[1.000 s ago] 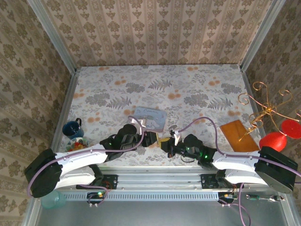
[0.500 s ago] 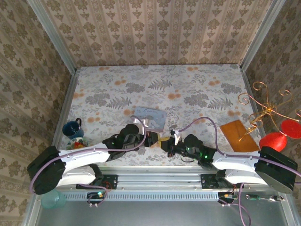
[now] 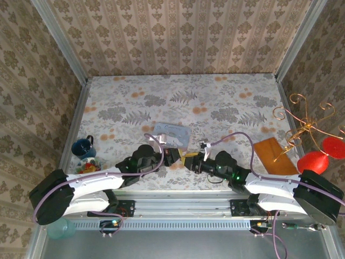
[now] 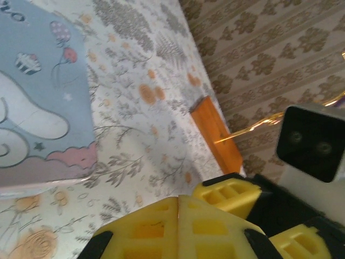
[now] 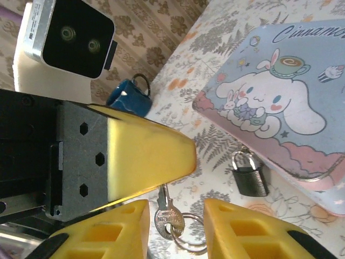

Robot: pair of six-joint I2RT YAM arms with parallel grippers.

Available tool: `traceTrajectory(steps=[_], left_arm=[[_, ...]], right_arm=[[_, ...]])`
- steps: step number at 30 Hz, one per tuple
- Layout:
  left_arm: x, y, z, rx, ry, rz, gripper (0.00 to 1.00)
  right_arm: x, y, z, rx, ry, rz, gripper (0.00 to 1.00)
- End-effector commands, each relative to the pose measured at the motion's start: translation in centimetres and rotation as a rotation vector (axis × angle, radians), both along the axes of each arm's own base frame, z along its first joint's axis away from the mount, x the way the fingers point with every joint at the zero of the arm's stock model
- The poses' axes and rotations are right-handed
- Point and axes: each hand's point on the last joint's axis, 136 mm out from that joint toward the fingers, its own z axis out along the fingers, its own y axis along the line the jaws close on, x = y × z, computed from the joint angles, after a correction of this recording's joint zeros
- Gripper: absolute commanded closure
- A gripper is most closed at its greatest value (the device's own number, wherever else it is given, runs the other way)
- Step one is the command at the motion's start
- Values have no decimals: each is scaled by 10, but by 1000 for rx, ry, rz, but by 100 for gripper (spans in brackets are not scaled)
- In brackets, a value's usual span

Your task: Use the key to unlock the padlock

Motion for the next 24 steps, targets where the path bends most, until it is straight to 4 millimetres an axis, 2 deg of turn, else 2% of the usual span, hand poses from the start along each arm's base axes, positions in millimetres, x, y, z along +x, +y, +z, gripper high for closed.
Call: traceTrajectory(steps=[1,14,19,24], left_arm=[[6,-1,35,-144,-49,27,100],[1,-4,49,-210,-71,-6,100],[-2,-11,54,-236,-92,-28,100],[-3,-17,59,-269,-94,-42,100]], right_arm=[[-7,5,20,99,6,49,67],[-9,-5,39,176,-8,31,67],[-4,-14,51,233,-3,23,72],[-3,-14,57,248,-4,33,76]])
